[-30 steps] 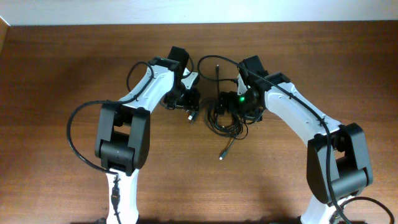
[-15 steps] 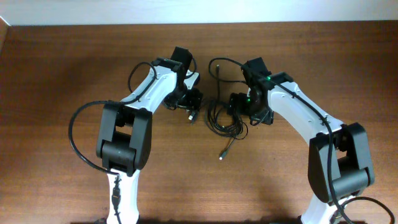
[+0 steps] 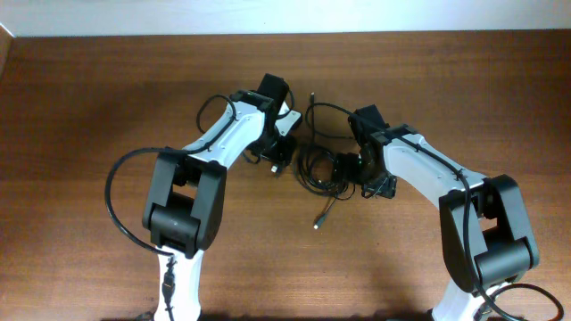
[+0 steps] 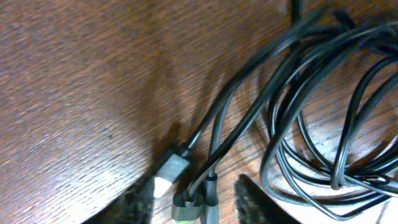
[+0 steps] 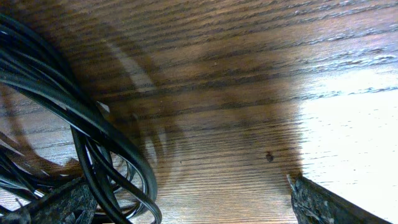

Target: Untangle cables

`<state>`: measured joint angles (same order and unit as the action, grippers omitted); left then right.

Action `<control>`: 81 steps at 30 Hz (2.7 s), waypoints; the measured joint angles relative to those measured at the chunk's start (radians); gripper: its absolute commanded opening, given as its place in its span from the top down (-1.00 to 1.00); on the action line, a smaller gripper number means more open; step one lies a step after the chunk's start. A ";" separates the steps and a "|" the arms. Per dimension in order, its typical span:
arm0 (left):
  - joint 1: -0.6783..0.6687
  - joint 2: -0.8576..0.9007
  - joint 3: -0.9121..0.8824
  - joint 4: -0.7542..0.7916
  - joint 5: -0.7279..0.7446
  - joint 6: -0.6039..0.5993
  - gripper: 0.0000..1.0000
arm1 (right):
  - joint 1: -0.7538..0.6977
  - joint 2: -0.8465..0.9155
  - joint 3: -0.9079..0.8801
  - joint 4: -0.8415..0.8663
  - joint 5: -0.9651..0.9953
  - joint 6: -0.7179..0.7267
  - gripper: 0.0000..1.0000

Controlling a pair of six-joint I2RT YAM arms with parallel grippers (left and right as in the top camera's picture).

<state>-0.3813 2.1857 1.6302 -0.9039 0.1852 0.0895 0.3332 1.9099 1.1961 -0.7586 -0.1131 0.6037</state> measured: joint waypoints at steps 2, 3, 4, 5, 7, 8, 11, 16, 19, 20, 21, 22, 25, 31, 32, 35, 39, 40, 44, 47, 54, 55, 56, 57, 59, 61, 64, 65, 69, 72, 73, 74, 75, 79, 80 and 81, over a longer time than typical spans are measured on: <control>-0.005 -0.002 -0.006 0.000 -0.012 0.005 0.89 | -0.001 0.000 0.000 0.000 0.000 0.003 -0.97; -0.005 -0.004 -0.006 0.005 -0.021 0.006 0.91 | -0.001 0.000 0.000 0.001 0.000 0.004 -0.97; -0.002 -0.009 -0.006 0.004 -0.024 0.004 0.92 | -0.001 0.000 0.000 0.001 0.000 0.006 -0.97; -0.002 -0.009 -0.010 -0.003 -0.026 0.001 0.93 | -0.001 0.000 0.000 0.002 0.000 0.006 -0.97; -0.006 -0.009 -0.013 -0.026 -0.052 0.001 0.81 | -0.002 -0.002 -0.002 0.009 0.000 -0.014 -0.97; -0.006 -0.009 -0.013 -0.032 -0.065 -0.001 0.70 | -0.002 -0.002 -0.002 0.010 0.000 -0.026 -0.97; -0.006 -0.009 -0.011 -0.067 -0.104 -0.029 0.40 | -0.003 -0.002 -0.002 0.012 -0.001 -0.077 -0.97; -0.001 -0.009 0.021 -0.110 -0.134 -0.063 -0.31 | -0.004 -0.002 -0.002 0.012 -0.003 -0.115 -0.97; 0.003 -0.009 0.021 -0.105 -0.122 -0.064 0.13 | -0.004 -0.002 -0.003 0.046 -0.003 -0.118 -0.97; 0.003 -0.009 0.021 -0.103 -0.118 -0.063 0.23 | -0.004 -0.002 -0.003 0.051 -0.003 -0.118 -0.97; 0.003 -0.009 0.021 -0.100 -0.114 -0.071 0.24 | -0.004 -0.002 -0.003 0.053 -0.003 -0.118 -0.97; 0.003 -0.009 0.021 -0.101 -0.110 -0.071 0.25 | -0.004 -0.002 -0.003 0.057 -0.003 -0.118 -0.97; 0.000 -0.009 0.022 -0.107 -0.098 -0.038 0.12 | -0.004 -0.002 -0.003 0.057 -0.003 -0.118 -0.97; -0.010 -0.009 0.022 -0.104 -0.077 0.023 -0.13 | -0.004 -0.002 -0.003 0.057 -0.003 -0.118 -0.96; -0.010 -0.009 0.022 -0.103 -0.072 0.032 -0.22 | -0.004 -0.002 -0.003 0.057 -0.003 -0.118 -0.97; -0.010 -0.009 0.022 -0.121 -0.016 0.083 -0.36 | -0.004 -0.002 -0.003 0.057 -0.003 -0.118 -0.97; -0.010 -0.009 0.022 -0.092 0.006 0.122 -0.54 | -0.004 -0.002 -0.003 0.057 -0.003 -0.118 -0.97; -0.010 -0.009 0.019 -0.070 0.003 0.125 -0.54 | -0.004 -0.002 -0.003 0.057 -0.003 -0.119 -0.97; -0.010 -0.009 -0.014 -0.014 -0.018 0.127 -0.12 | -0.004 -0.002 -0.003 0.057 -0.003 -0.118 -0.97; -0.010 -0.009 -0.018 -0.014 -0.070 0.113 -0.06 | -0.004 -0.002 -0.003 0.057 -0.003 -0.119 -0.97; -0.017 -0.009 -0.018 -0.027 -0.193 0.017 -0.11 | -0.004 -0.002 -0.003 0.057 -0.003 -0.119 -0.97; -0.017 -0.009 -0.018 -0.034 -0.214 0.006 -0.20 | -0.004 -0.002 -0.003 0.056 -0.003 -0.119 -0.97; -0.017 -0.009 -0.018 -0.042 -0.235 -0.008 -0.39 | -0.004 -0.002 -0.003 0.056 -0.003 -0.120 -0.98; -0.017 -0.009 -0.018 -0.046 -0.247 -0.016 -0.54 | -0.004 -0.002 -0.003 0.053 -0.004 -0.122 -0.98; -0.016 -0.009 -0.017 -0.064 -0.277 -0.041 -0.63 | -0.005 -0.003 -0.001 0.043 -0.015 -0.133 -0.98; -0.013 -0.009 -0.016 -0.085 -0.290 -0.050 -0.74 | -0.016 -0.003 0.012 -0.010 -0.080 -0.173 -0.97; 0.019 -0.037 0.014 -0.106 -0.268 -0.083 -0.99 | -0.041 -0.014 0.071 -0.097 -0.154 -0.246 -0.97; 0.033 -0.074 0.035 -0.105 -0.221 -0.092 -0.99 | -0.053 -0.021 0.097 -0.114 -0.168 -0.258 -0.97; 0.034 -0.209 0.080 -0.048 -0.036 -0.098 -0.03 | -0.116 -0.037 0.117 -0.121 -0.252 -0.329 -0.97; 0.018 -0.229 0.085 -0.045 0.023 -0.161 0.04 | -0.187 -0.037 0.117 -0.116 -0.256 -0.348 -0.97; 0.005 -0.225 0.074 -0.045 0.030 -0.201 0.01 | -0.212 -0.037 0.117 -0.117 -0.245 -0.350 -0.97; -0.016 -0.224 0.061 -0.037 0.032 -0.234 0.03 | -0.241 -0.037 0.117 -0.122 -0.219 -0.350 -0.97; -0.045 -0.221 0.045 -0.022 0.030 -0.275 0.03 | -0.258 -0.037 0.117 -0.124 -0.194 -0.350 -0.97; -0.190 -0.212 -0.023 0.048 -0.100 -0.523 0.20 | -0.280 -0.037 0.117 -0.124 -0.134 -0.352 -0.97; -0.222 -0.212 -0.042 0.074 -0.139 -0.554 0.50 | -0.280 -0.037 0.117 -0.124 -0.134 -0.354 -0.97; -0.248 -0.212 -0.065 0.126 -0.171 -0.589 0.77 | -0.280 -0.037 0.117 -0.124 -0.130 -0.354 -0.97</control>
<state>-0.6289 1.9739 1.5650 -0.7784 0.0147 -0.4992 0.0536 1.8725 1.3128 -0.8829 -0.2432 0.2501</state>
